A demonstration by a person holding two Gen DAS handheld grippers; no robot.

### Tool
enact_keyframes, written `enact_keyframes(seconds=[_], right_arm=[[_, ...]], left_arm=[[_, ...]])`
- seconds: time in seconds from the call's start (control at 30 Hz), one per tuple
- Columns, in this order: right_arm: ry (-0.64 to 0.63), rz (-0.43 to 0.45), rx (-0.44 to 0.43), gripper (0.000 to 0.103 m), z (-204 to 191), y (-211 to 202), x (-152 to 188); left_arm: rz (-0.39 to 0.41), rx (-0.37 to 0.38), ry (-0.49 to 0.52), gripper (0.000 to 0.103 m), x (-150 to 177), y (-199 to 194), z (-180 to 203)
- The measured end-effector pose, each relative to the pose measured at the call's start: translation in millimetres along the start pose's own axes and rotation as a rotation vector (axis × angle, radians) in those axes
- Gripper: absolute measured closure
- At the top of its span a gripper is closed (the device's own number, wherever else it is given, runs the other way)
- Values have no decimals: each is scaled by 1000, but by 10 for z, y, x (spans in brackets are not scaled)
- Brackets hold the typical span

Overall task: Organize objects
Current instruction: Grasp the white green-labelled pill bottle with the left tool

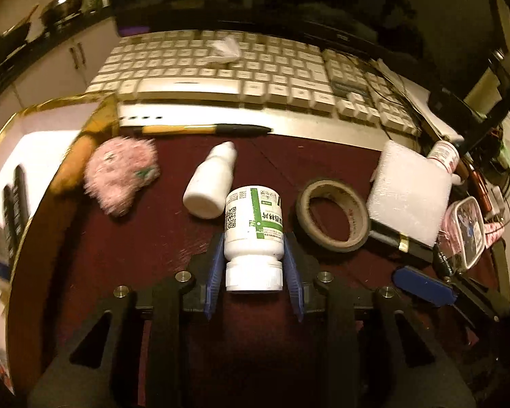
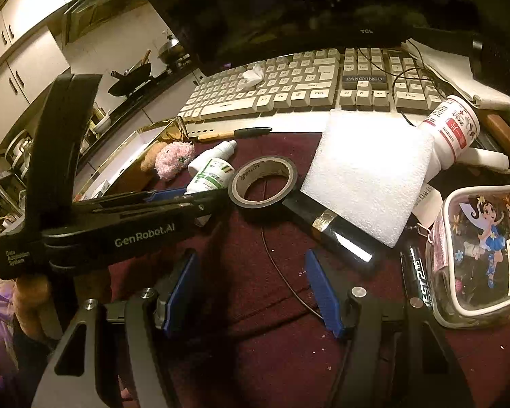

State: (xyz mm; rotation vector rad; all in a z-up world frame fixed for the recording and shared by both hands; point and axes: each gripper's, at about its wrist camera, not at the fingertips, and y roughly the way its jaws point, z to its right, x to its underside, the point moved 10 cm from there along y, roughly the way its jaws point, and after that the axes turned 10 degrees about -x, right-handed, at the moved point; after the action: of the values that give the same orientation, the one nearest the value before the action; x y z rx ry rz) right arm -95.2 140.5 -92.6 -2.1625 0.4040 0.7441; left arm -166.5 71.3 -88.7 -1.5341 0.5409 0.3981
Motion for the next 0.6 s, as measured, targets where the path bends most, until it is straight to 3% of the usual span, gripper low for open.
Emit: enact_keyframes(seconds=[0.2,0.4,0.5,0.6], right_arm=[[7,3,-9,38,3,-7,-3],[-40,-8,-8,40,-79,-5,15],[-70,-47,-15,52,-147,14,62],[-66,-36,8,56,-153,-36,-15]], left_arm=[[-19,-40,-149,70,232,-127,-375],[39,-13,-194,70,286,-171,-415],[62,-16,-192,70,303,-193,-419],[77,-2,-194,70,317,-205,-436]])
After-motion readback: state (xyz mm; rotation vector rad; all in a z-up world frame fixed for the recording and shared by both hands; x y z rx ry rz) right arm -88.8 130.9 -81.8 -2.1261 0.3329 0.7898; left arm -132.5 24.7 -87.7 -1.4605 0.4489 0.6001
